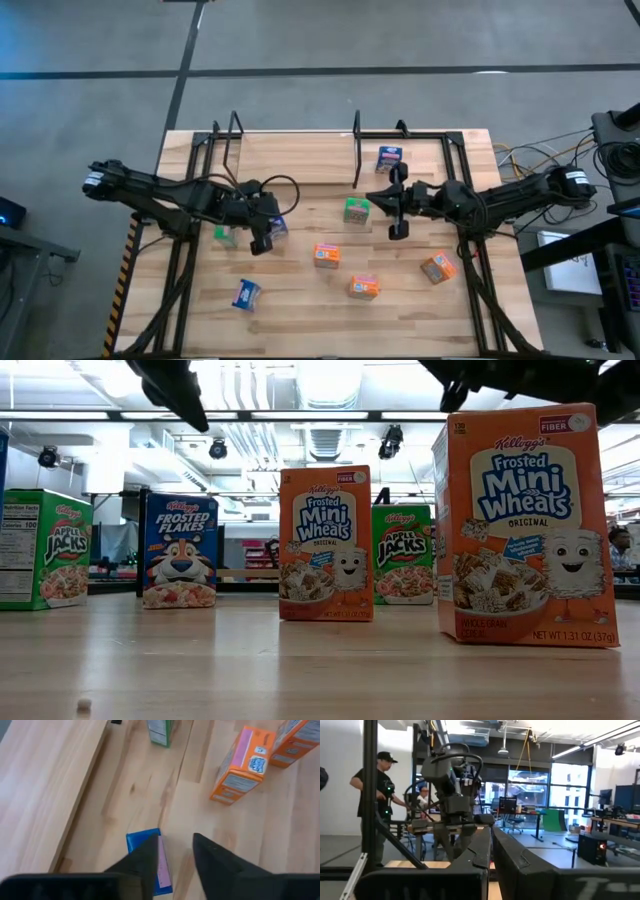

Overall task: Stack cereal on shelf
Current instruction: Put the middle blue cereal box on the shelf

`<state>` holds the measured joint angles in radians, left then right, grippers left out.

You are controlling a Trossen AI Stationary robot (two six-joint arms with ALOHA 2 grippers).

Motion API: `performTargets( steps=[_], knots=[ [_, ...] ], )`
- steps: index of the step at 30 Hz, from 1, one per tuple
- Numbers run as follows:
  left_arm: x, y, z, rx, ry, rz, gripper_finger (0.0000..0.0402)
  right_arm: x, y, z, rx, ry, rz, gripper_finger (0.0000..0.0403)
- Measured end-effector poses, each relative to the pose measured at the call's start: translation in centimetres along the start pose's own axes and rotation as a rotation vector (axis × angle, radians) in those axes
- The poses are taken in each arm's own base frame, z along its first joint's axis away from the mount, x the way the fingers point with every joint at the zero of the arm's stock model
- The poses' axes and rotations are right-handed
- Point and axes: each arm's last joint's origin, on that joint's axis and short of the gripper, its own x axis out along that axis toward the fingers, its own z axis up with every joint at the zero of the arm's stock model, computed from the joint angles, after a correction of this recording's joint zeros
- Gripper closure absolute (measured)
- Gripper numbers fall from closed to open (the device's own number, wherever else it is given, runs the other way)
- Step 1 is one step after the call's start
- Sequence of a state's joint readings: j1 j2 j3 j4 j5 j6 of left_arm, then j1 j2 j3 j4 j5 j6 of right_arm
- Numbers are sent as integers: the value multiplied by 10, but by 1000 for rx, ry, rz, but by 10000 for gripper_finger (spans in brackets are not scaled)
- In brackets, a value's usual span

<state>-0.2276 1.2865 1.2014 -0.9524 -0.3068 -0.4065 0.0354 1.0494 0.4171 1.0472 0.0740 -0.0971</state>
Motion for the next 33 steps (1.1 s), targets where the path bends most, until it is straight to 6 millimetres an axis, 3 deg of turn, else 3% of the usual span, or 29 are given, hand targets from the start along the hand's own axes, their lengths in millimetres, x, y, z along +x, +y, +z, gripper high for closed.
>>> performTargets(
  steps=[7, 13, 33],
  knots=[
    [12, 2, -11, -29, 27, 67, 182, -2, -5, -1, -8, 8, -17, 394],
    [34, 3, -31, -39, 81, 98, 129, -3, -5, -1, -8, 14, -16, 394],
    [59, 4, -50, -92, 62, 140, 116, -3, -5, -2, -27, 17, -17, 394]
  ],
)
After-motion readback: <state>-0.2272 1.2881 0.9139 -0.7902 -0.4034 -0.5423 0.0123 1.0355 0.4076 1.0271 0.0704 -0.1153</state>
